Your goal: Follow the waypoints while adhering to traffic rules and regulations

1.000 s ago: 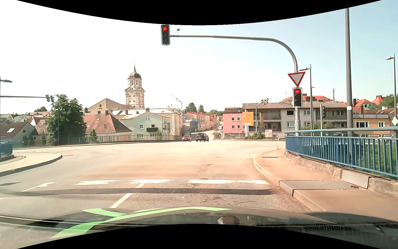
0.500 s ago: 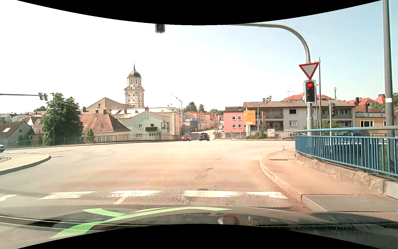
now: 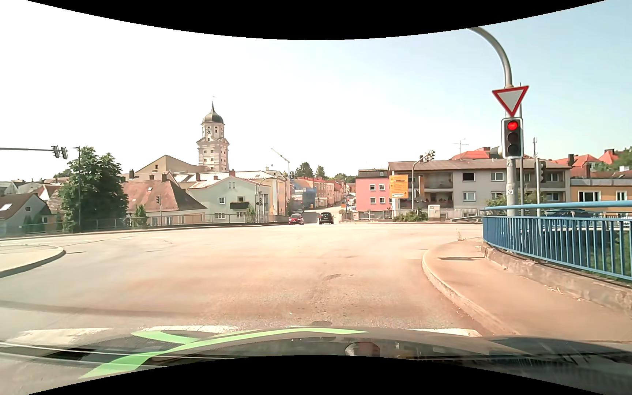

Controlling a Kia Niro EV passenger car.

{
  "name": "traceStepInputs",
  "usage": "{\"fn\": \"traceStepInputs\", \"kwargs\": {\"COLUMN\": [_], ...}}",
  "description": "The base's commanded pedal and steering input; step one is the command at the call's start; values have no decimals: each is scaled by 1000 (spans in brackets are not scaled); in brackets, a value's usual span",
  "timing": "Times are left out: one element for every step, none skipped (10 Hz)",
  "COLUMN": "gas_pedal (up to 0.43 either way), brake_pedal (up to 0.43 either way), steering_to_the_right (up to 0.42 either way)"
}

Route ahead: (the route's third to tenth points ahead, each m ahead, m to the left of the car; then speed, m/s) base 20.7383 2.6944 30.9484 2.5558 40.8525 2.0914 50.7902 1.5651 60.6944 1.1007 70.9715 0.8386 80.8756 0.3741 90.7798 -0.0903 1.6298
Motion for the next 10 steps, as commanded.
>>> {"fn": "traceStepInputs", "kwargs": {"gas_pedal": [0, 0, 0, 0, 0, 0, 0, 0, 0, 0], "brake_pedal": [171, 171, 171, 171, 165, 165, 152, 128, 128, 110], "steering_to_the_right": [-22, -27, -30, -29, -21, -14, -13, -11, -10, -10]}}
